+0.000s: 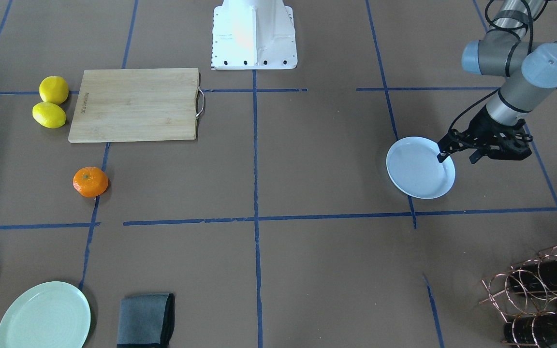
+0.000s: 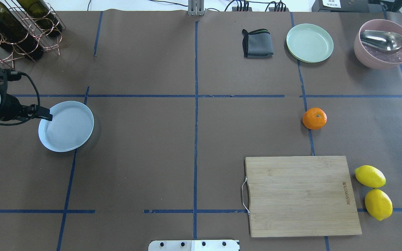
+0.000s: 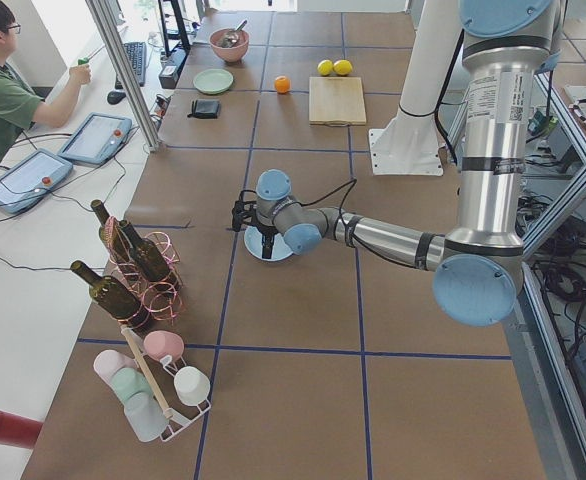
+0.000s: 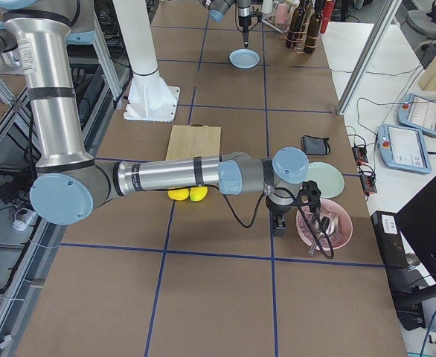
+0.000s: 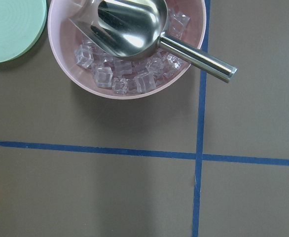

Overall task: Pick orange to plate
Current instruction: 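Lower the left gripper to the rim of the light blue plate and grip it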

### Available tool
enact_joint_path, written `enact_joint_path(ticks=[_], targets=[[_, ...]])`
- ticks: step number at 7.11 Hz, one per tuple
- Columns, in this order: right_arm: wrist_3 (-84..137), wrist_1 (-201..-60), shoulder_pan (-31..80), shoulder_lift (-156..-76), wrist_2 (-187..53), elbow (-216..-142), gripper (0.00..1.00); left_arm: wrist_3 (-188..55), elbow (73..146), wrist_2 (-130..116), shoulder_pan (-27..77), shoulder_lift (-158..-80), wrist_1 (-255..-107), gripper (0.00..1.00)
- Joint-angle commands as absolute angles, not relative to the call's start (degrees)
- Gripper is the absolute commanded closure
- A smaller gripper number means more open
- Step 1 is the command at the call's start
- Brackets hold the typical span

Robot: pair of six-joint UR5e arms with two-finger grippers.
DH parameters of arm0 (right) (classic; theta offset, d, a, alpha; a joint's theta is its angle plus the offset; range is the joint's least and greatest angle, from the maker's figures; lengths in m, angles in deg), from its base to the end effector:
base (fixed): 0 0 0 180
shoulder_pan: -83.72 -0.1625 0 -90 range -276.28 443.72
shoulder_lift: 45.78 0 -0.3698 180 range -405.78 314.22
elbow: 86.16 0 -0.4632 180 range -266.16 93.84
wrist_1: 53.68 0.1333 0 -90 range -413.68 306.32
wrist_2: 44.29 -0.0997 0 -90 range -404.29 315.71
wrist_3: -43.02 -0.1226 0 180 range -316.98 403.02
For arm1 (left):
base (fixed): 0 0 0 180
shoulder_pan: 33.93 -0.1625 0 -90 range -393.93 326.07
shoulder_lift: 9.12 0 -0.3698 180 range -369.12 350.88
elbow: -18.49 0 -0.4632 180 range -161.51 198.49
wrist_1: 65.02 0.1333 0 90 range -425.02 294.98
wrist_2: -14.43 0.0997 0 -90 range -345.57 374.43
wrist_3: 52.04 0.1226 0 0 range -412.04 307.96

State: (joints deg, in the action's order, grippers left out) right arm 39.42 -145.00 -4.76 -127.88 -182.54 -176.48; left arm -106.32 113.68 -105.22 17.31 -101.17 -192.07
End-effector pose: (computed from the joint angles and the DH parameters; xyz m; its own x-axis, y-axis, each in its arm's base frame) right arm 0.0254 -0.6189 0.5316 0.6636 -0.0447 0.7467 -0.0154 0.9972 0.0734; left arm 0.3306 -0.5278 0.4803 0.6332 0.0217 -0.7737 0.1130 0.9863 0.1202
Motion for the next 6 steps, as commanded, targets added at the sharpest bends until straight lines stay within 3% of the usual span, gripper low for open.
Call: enact_joint_path(ticks=[1,6], targets=[[39.4,-145.0,-4.7,-127.8,-182.6,-176.6,0.0,-106.0,111.6,-102.8,15.1,-101.2,-192.1,0.0],[38.9,-145.0,-4.7,-127.8,-182.6,-176.9,0.0,-105.7,110.7,-99.1,13.8,-101.1,-191.8,0.0]])
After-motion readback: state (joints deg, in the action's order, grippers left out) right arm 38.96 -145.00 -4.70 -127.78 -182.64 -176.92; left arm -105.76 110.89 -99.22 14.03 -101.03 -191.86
